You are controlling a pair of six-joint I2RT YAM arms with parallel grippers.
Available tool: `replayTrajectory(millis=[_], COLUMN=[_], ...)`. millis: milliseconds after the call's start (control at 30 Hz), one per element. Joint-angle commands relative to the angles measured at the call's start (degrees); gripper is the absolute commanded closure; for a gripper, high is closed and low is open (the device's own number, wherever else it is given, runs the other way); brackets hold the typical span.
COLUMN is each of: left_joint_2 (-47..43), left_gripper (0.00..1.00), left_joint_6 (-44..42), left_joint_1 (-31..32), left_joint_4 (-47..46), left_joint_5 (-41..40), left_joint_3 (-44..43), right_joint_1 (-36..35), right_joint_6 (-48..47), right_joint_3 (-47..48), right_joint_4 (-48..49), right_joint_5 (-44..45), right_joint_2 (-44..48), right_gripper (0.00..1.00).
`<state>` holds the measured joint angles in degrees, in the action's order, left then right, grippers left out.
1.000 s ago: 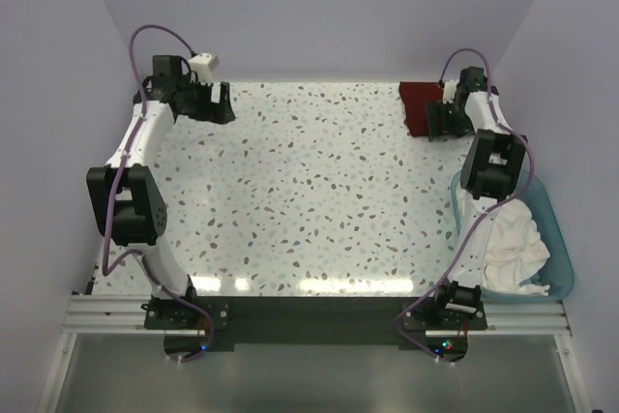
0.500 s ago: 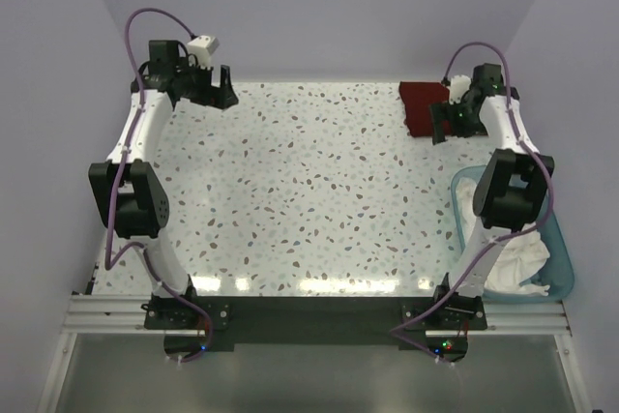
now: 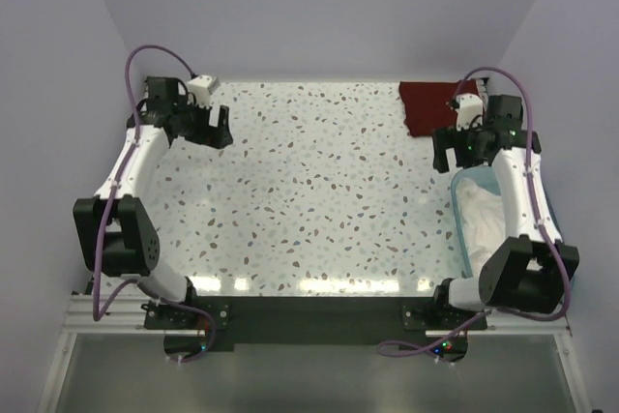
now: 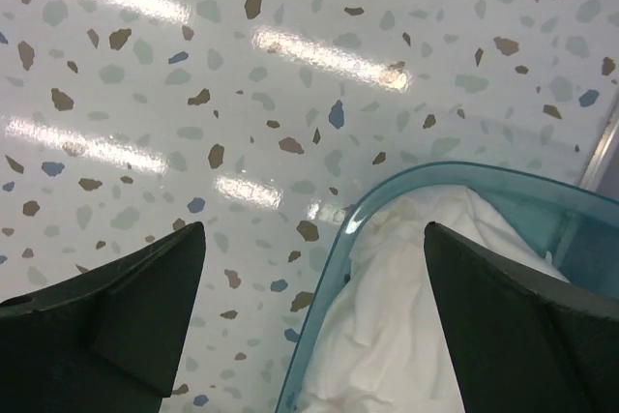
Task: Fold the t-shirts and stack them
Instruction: Reset both grippers
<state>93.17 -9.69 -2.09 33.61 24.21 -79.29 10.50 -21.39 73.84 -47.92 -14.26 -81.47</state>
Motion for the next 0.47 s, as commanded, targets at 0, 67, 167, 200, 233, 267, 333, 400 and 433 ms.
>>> replayTrajectory(millis=[0, 67, 167, 200, 233, 267, 333, 400, 433], left_joint_2=[-6.49, -9.57, -12.39, -12.92, -13.79, -14.23, -15.47, -16.61, -16.96], left_gripper=[0.0, 0.0, 0.0, 0.0, 0.0, 0.0, 0.0, 0.0, 0.0], left_joint_6=[-2.35, -2.78, -2.79, -2.79, -2.79, -2.87, -2.79, -2.79, -2.61], left_joint_1=[0.33, 0.33, 0.42, 0.33, 0.42, 0.33, 0.33, 0.33, 0.33], left_joint_4=[-2.57, -3.37, -3.11, -2.93, -2.93, -3.02, -3.37, -3.72, -3.81], left_joint_5=[-2.23, -2.85, -2.85, -2.94, -3.02, -3.29, -3.64, -3.64, -4.16], left_joint_3=[5.53, 8.88, 11.08, 11.69, 12.05, 12.22, 12.75, 13.01, 12.93], right_joint_1=[-0.13, -0.13, -0.13, -0.31, -0.31, -0.22, -0.31, -0.57, -0.92], right_joint_6=[0.3, 0.91, 0.82, 0.82, 1.69, 2.31, 3.89, 4.51, 5.03], right_joint_3=[-3.79, -5.28, -4.5, -4.15, -3.8, -3.45, -3.0, -3.0, -3.0], right_joint_4=[4.76, 6.26, 4.68, 3.55, 3.19, 2.84, 1.95, 1.61, 1.78], right_joint_5=[1.7, 1.43, 0.38, -1.19, -1.99, -3.04, -5.67, -7.0, -7.36], right_joint_2=[6.49, 10.97, 13.7, 14.06, 14.41, 14.41, 14.5, 14.5, 14.67], right_gripper=[0.01, 0.01, 0.01, 0.01, 0.01, 0.01, 0.01, 0.01, 0.01])
